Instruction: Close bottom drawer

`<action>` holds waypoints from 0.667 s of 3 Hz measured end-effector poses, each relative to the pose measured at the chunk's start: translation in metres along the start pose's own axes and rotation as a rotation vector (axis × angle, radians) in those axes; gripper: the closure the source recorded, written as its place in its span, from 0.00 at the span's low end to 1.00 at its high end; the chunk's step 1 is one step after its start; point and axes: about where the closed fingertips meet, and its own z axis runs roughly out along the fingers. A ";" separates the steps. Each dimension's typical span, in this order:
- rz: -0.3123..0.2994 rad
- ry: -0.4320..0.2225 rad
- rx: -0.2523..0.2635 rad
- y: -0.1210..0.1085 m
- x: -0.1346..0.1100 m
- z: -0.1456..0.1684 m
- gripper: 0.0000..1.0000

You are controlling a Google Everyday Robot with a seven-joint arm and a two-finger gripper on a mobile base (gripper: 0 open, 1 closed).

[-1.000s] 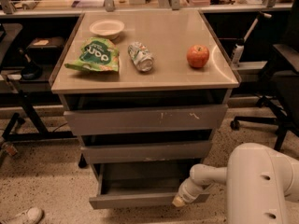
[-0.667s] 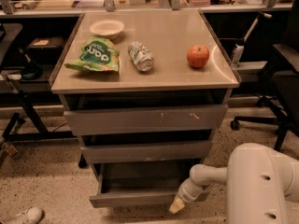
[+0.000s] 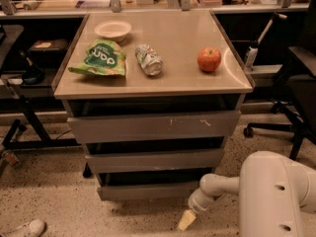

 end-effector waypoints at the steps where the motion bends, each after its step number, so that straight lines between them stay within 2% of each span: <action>1: 0.000 0.000 0.000 0.000 0.000 0.000 0.19; 2: 0.000 0.000 0.000 0.000 0.000 0.000 0.43</action>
Offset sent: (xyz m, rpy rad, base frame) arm 0.0000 0.0000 0.0000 0.0000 0.0000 0.0000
